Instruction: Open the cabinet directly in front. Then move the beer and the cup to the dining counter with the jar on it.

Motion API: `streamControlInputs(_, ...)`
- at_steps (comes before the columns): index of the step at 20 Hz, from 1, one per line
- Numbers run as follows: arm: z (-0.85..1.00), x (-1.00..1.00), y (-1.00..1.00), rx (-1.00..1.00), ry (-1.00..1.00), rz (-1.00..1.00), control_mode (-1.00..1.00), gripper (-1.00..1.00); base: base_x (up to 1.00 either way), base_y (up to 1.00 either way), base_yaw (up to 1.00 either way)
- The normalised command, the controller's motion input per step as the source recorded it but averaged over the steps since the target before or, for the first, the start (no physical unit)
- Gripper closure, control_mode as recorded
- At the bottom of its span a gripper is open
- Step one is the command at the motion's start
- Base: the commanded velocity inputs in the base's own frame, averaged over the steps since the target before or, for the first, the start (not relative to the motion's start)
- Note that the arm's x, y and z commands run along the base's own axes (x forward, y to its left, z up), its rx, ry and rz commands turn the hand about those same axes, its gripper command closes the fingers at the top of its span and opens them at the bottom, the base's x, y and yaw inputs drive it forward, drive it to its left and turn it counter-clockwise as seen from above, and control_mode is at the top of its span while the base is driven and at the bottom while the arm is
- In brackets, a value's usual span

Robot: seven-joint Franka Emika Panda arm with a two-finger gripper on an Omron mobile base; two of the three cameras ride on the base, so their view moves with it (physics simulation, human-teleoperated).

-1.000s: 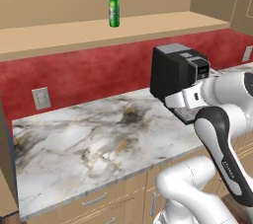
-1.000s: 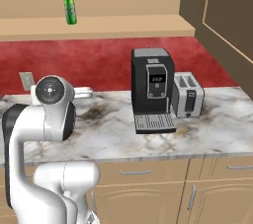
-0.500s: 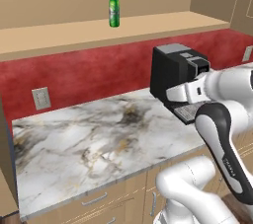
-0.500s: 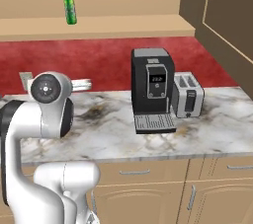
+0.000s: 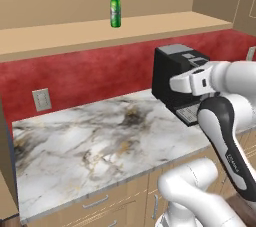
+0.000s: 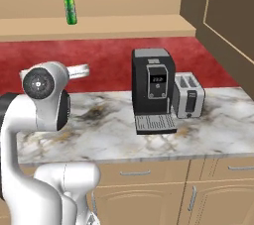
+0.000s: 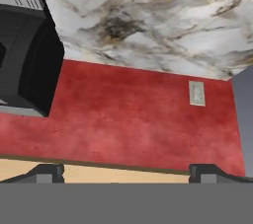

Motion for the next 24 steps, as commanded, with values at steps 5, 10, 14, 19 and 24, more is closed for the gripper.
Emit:
streamControlInputs(5,0.51,0.00,0.00,-0.05,-0.06,0.00,-1.00,-1.00,0.00,0.00,0.00)
streamControlInputs(10,0.53,0.00,0.00,-0.01,-0.05,0.00,-1.00,-1.00,0.00,0.00,0.00)
streamControlInputs(14,0.49,0.00,0.00,0.00,0.00,0.00,-1.00,-1.00,0.00,0.00,0.00)
streamControlInputs(19,0.38,0.00,0.02,0.00,0.01,-0.02,-1.00,-1.00,0.00,0.00,0.00)
streamControlInputs(24,0.28,0.00,0.03,0.00,0.08,-0.04,-1.00,-1.00,0.00,0.00,0.00)
